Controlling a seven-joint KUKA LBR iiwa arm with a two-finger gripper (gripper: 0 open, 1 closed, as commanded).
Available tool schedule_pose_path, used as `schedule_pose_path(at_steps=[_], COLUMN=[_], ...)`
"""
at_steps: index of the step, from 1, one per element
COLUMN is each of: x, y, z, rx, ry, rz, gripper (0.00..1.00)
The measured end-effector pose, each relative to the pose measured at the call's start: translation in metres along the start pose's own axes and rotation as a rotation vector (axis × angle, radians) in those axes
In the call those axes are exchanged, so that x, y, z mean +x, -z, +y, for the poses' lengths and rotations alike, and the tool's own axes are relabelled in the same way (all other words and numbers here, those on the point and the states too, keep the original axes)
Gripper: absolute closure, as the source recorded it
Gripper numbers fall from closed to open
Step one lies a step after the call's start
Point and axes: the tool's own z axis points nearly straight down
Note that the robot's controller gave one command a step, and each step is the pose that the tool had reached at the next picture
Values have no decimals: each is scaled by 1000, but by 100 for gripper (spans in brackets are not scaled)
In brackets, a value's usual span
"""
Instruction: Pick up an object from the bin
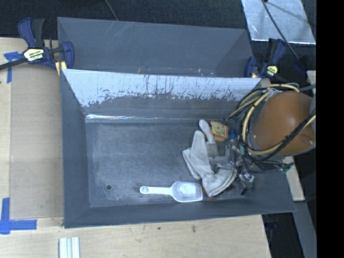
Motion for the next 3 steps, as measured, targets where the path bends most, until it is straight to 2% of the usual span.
schedule_pose_path(at_steps=[1,2,3], x=[0,-3,-3], y=[3,11,13], z=[0,-2,-2], rx=[-1,2,-3], ry=[0,-1,-1], rz=[-1,-10,-7], gripper=[100,100,100])
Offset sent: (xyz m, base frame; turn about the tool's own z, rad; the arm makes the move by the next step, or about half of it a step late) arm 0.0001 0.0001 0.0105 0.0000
